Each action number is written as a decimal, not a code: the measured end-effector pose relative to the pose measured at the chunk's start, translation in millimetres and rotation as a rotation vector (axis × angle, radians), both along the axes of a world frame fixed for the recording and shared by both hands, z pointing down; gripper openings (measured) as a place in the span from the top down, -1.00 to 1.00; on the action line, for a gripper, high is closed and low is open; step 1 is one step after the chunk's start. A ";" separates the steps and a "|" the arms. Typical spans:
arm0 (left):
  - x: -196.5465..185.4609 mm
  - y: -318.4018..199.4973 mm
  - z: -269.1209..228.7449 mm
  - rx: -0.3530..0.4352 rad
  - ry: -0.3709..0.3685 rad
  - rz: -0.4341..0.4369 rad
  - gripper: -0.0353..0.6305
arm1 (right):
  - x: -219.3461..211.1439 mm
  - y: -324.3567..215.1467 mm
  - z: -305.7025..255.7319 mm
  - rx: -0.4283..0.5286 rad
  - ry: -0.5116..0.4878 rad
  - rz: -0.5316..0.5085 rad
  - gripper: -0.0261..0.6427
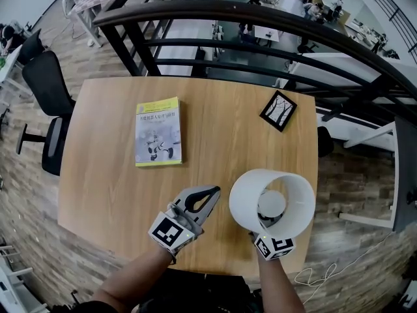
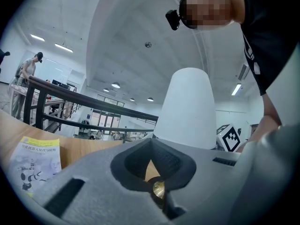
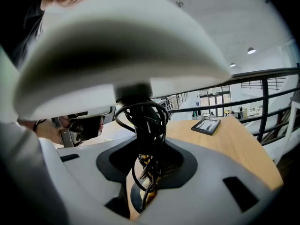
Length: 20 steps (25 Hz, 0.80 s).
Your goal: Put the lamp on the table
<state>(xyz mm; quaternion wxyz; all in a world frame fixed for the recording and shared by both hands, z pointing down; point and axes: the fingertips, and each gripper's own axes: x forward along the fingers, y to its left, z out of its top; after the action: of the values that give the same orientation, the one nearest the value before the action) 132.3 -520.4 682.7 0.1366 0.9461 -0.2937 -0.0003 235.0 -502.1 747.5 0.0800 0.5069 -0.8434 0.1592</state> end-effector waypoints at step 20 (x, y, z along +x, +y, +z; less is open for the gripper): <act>-4.8 11.3 -8.8 0.009 -0.011 0.005 0.87 | -3.8 5.8 -5.8 0.042 0.026 -0.005 0.37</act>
<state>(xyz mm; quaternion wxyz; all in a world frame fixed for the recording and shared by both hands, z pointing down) 127.6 -509.1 673.9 0.1310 0.9474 -0.2919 0.0038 231.2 -496.3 741.7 0.0805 0.5084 -0.8467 0.1348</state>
